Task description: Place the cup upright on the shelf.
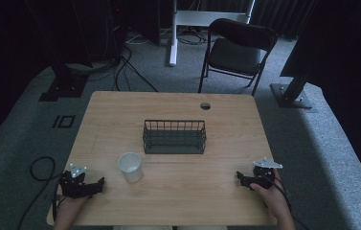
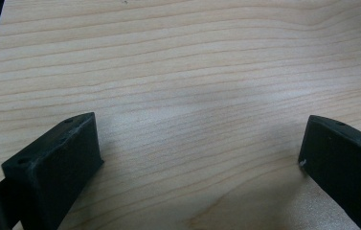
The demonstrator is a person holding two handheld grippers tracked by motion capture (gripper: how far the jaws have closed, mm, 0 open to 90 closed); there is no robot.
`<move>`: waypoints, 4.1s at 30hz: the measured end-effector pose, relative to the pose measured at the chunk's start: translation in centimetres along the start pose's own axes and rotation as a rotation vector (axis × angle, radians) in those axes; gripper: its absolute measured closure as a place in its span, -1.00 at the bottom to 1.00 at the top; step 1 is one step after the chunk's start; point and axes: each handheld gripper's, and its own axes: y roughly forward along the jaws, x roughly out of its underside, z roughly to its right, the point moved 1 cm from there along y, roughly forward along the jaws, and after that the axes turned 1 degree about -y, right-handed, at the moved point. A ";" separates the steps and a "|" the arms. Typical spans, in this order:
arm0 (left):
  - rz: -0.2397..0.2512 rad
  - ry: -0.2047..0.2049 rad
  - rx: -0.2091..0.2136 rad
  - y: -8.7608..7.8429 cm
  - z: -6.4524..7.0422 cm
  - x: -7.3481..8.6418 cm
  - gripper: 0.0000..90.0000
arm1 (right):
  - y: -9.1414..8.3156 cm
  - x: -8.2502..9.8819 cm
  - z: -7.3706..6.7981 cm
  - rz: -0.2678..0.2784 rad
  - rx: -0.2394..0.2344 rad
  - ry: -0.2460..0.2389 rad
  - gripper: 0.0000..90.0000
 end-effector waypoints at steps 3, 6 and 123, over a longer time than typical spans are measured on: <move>0.000 0.000 0.000 0.0 0.0 0.0 -0.98 | 0.0 0.0 -0.1 -0.001 -0.002 -0.001 -0.74; 0.000 0.000 0.000 0.0 0.0 0.0 -0.98 | 0.0 -0.1 -0.4 0.001 -0.009 -0.011 -0.74; 0.000 0.000 0.000 0.0 0.0 0.0 -0.98 | 2.0 -7.4 -15.7 0.185 -0.484 -0.284 -0.73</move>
